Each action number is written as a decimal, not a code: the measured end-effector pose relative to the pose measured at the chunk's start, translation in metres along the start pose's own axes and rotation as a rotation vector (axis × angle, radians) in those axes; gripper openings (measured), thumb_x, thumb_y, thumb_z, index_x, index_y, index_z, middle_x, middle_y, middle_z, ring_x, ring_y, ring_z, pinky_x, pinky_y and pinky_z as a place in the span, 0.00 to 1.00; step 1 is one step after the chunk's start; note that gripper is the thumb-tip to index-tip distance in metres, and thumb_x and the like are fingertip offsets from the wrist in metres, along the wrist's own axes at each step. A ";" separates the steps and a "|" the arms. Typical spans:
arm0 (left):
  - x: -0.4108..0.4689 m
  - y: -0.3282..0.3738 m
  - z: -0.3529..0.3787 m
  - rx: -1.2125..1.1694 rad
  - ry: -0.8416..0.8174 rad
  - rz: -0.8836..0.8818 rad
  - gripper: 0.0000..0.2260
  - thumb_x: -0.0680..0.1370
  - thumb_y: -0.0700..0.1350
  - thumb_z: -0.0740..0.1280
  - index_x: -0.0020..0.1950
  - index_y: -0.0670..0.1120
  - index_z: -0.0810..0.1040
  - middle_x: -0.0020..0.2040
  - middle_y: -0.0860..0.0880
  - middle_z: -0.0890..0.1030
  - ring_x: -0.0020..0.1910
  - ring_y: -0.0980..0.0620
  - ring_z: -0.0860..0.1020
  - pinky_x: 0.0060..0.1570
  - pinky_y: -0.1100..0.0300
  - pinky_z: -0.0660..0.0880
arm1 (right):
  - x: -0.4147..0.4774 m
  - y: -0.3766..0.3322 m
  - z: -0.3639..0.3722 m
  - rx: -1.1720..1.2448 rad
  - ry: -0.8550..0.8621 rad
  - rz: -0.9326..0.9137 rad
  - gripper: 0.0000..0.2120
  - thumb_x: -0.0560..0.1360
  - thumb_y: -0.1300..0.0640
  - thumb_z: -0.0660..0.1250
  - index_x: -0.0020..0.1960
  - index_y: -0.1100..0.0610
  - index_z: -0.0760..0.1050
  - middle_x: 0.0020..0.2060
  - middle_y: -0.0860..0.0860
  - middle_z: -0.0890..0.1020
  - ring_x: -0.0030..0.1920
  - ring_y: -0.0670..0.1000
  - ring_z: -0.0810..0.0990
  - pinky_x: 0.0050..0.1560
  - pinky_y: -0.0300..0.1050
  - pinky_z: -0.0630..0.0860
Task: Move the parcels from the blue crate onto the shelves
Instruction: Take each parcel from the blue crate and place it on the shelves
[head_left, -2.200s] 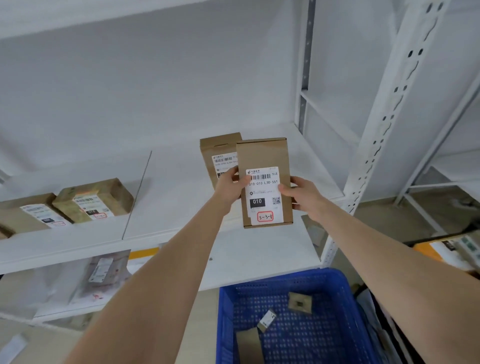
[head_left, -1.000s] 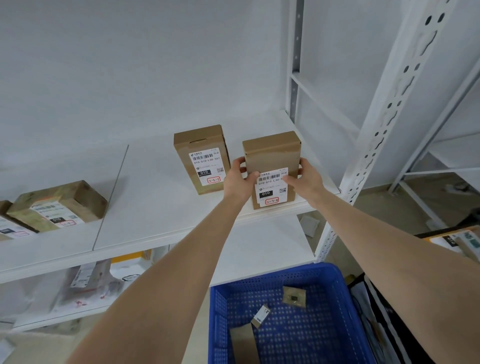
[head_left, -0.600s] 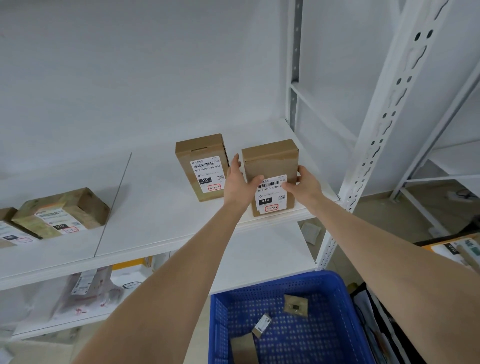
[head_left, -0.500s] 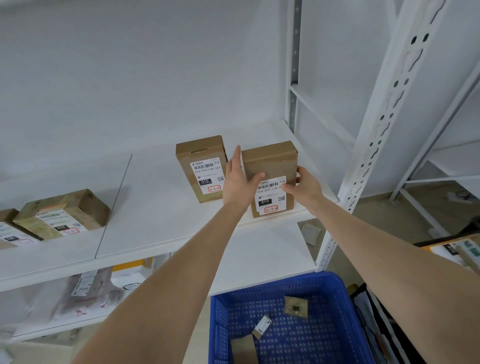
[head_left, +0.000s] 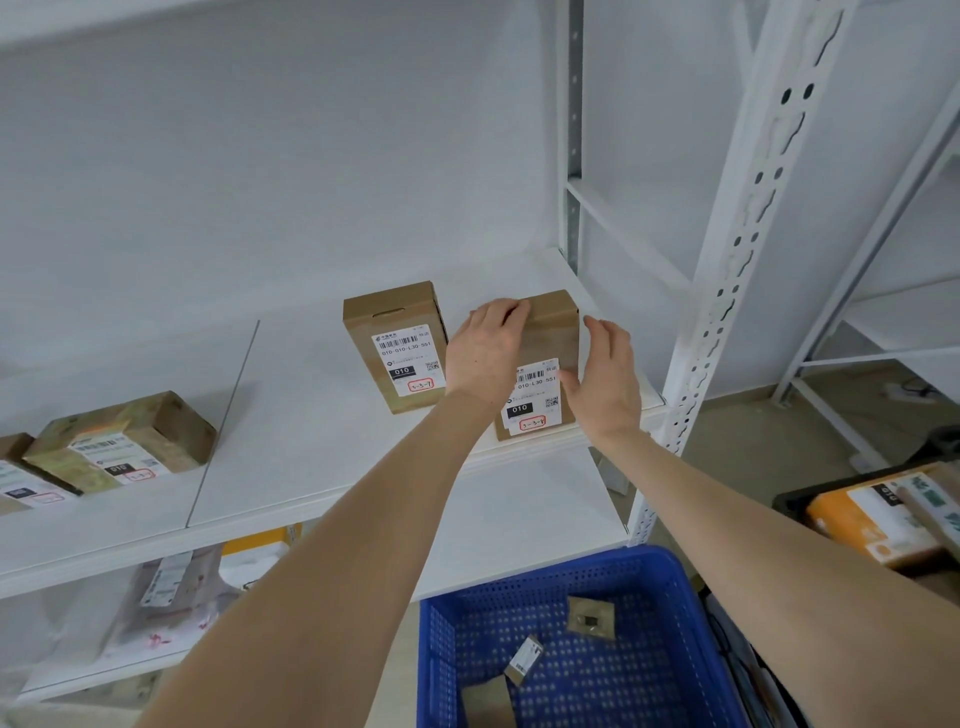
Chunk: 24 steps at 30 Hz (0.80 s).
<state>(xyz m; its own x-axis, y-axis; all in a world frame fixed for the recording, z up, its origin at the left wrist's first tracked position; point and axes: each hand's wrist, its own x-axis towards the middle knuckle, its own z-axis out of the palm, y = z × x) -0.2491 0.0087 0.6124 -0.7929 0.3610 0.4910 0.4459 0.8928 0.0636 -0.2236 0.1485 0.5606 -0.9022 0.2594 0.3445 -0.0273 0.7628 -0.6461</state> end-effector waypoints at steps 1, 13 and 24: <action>0.001 0.001 -0.002 0.006 -0.005 -0.001 0.27 0.68 0.27 0.66 0.66 0.41 0.74 0.60 0.44 0.77 0.58 0.43 0.76 0.51 0.54 0.74 | -0.003 0.000 0.002 -0.021 0.010 -0.030 0.32 0.74 0.61 0.69 0.74 0.60 0.60 0.70 0.57 0.64 0.67 0.57 0.67 0.59 0.51 0.72; 0.007 0.008 -0.015 0.141 -0.119 -0.033 0.29 0.73 0.32 0.64 0.72 0.47 0.66 0.64 0.48 0.73 0.62 0.46 0.71 0.47 0.56 0.72 | -0.047 0.004 0.051 -0.183 -0.147 -0.224 0.36 0.69 0.70 0.70 0.74 0.66 0.60 0.75 0.63 0.56 0.72 0.66 0.64 0.50 0.53 0.80; 0.013 0.002 -0.008 0.098 -0.111 -0.030 0.27 0.78 0.34 0.60 0.75 0.50 0.62 0.72 0.53 0.68 0.70 0.50 0.66 0.58 0.57 0.70 | -0.043 -0.007 0.058 -0.266 -0.225 -0.119 0.34 0.77 0.67 0.62 0.78 0.63 0.48 0.77 0.56 0.40 0.77 0.62 0.49 0.58 0.56 0.77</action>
<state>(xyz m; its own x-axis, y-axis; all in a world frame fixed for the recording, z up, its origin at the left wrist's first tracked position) -0.2553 0.0136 0.6259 -0.8490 0.3562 0.3903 0.3825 0.9239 -0.0111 -0.2099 0.0975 0.5105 -0.9725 0.0452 0.2286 -0.0516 0.9148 -0.4005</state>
